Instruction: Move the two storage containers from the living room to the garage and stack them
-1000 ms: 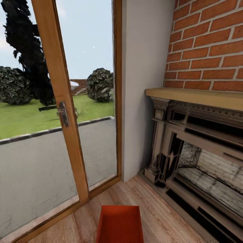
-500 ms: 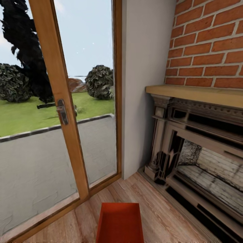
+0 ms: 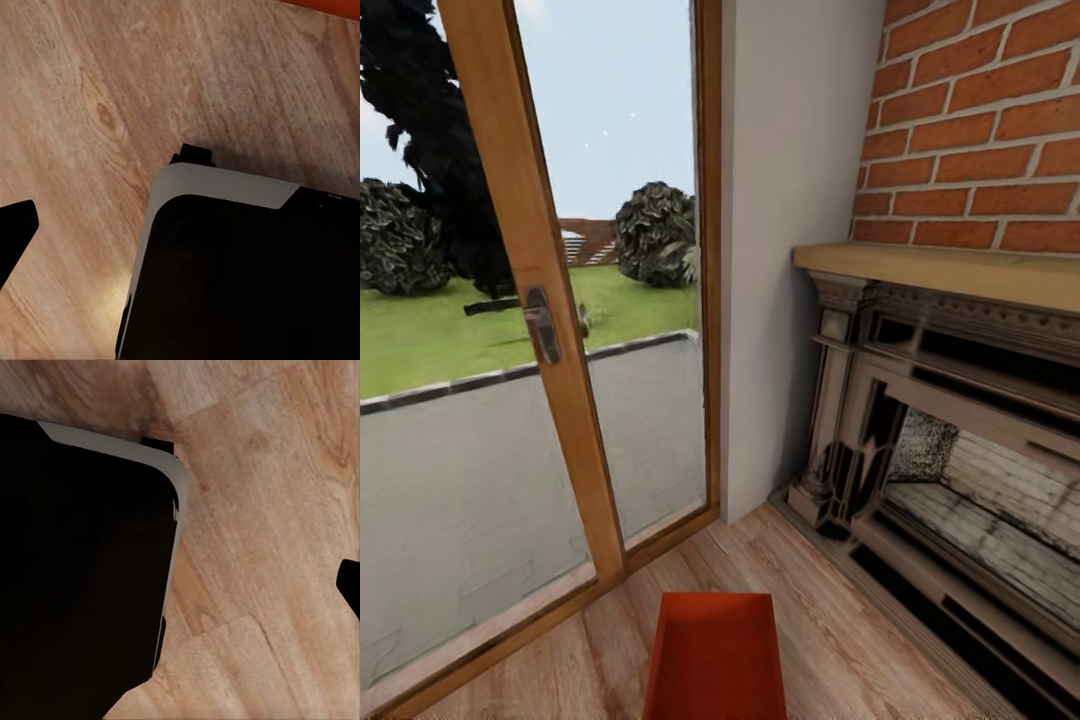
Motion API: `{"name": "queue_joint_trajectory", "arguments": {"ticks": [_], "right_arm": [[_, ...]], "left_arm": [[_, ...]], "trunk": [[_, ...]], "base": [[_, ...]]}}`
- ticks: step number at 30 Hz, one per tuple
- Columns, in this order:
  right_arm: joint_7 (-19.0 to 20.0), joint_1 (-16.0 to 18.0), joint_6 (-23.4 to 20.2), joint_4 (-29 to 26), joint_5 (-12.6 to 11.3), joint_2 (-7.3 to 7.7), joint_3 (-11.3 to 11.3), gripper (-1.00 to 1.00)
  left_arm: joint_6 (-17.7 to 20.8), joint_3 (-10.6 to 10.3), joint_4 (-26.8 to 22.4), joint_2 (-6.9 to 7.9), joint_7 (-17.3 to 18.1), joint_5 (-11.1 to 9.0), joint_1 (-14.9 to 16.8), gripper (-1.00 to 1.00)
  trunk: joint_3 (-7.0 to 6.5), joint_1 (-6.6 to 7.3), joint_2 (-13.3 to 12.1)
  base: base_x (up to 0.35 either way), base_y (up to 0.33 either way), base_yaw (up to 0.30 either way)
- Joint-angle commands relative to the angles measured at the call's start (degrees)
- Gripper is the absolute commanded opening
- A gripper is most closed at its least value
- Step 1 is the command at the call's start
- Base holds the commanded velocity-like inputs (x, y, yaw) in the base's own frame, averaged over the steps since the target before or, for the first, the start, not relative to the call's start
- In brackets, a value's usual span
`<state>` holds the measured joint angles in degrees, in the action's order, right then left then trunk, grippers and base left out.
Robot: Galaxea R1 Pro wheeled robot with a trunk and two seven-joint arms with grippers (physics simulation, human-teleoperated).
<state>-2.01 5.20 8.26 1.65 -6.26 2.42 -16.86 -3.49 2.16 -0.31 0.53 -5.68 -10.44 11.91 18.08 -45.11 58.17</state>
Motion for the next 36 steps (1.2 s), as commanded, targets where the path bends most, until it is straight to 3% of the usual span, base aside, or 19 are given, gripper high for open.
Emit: {"name": "queue_joint_trajectory", "arguments": {"ticks": [1,36], "right_arm": [[-0.02,0.07,0.35,0.18,-0.59,-0.05,-0.51,1.0],[-0.03,0.07,0.36,0.18,-0.54,-0.15,-0.58,1.0]], "left_arm": [[-0.2,0.17,0.05,-0.01,-0.03,-0.28,0.04,1.0],[-0.2,0.18,0.05,-0.01,-0.03,-0.28,0.04,1.0]], "trunk": [[0.16,0.0,0.05],[3.37,0.0,0.05]], "base": [[0.0,0.0,0.0],[0.0,0.0,0.0]]}}
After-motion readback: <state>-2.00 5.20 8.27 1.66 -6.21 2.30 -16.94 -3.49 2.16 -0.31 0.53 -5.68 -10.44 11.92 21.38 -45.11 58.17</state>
